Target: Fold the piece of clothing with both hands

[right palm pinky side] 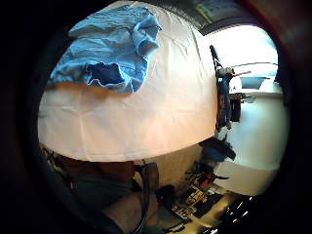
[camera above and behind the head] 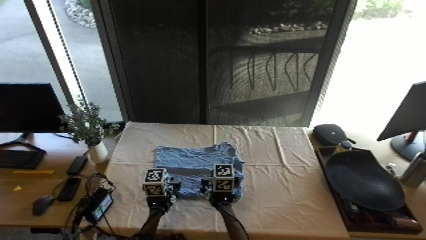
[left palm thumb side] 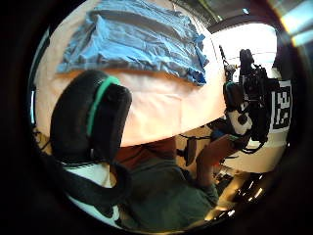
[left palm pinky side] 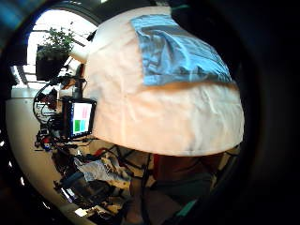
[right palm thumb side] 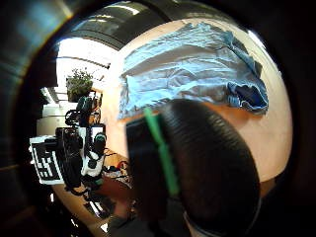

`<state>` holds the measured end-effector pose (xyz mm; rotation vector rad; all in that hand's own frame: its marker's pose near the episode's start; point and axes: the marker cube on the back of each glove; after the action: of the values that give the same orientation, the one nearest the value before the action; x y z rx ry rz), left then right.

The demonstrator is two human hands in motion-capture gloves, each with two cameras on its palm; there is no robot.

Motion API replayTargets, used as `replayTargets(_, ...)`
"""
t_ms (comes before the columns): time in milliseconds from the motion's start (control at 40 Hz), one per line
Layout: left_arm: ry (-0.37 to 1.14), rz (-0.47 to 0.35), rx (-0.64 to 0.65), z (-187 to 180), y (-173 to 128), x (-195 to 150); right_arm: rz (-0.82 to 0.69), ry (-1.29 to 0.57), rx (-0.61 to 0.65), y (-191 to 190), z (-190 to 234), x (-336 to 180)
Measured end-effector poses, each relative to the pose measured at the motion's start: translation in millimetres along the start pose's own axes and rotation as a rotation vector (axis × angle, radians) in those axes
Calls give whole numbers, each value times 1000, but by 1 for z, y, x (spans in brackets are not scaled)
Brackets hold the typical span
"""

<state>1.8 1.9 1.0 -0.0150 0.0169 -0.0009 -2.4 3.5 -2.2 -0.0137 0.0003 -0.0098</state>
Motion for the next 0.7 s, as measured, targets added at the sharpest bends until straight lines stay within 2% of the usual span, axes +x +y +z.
replayTargets(225, 11, -15, -56, 4, 7, -2, -7, 15, -28, 4, -1, -2)
replayTargets(601, 28, 0, -31, -2, 3, -3, -34, 21, -8, 5, -19, 3)
replayTargets(701, 34, 14, -28, -2, 0, -3, -15, 42, -1, -5, -15, 15)
